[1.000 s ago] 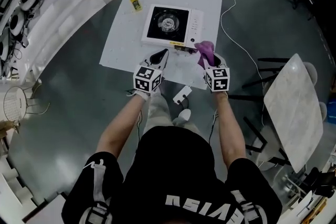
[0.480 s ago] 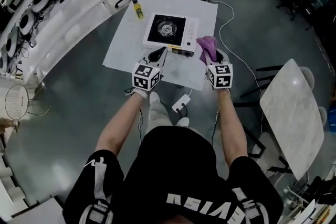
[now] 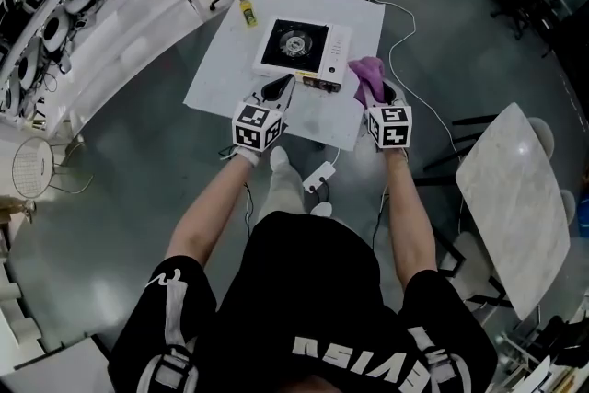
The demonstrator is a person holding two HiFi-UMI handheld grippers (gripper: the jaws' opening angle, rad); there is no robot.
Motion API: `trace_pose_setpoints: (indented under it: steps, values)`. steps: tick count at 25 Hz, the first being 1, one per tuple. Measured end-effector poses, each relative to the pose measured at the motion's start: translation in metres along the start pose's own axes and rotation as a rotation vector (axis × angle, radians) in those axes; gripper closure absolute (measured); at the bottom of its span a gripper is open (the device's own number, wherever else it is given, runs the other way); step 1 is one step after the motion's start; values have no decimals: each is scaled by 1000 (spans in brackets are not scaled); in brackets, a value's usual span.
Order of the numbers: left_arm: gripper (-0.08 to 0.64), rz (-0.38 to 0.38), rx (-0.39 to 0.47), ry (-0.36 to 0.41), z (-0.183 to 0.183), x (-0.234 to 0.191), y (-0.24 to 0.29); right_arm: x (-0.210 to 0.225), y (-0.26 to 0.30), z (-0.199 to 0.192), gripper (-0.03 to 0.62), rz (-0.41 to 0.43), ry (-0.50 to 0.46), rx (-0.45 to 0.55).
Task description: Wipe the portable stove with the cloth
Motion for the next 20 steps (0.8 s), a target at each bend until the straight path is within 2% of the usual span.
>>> trace_pose_setpoints:
  steps: [10, 20]
  values:
    - [551, -24, -21, -34, -10, -25, 55, 30, 51, -8, 491, -9, 1, -64]
    - [551, -76, -79, -85, -22, -100, 150, 61, 172, -11, 491, -2, 13, -180]
Point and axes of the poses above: the fingertips, and each gripper's own axes: y forward along the fingers, x to its right, z out of its top, the point moved 7 cm from there along -y, backward along the fingers, and after that the axes turned 4 degrees about -z, right-handed, at the moved point
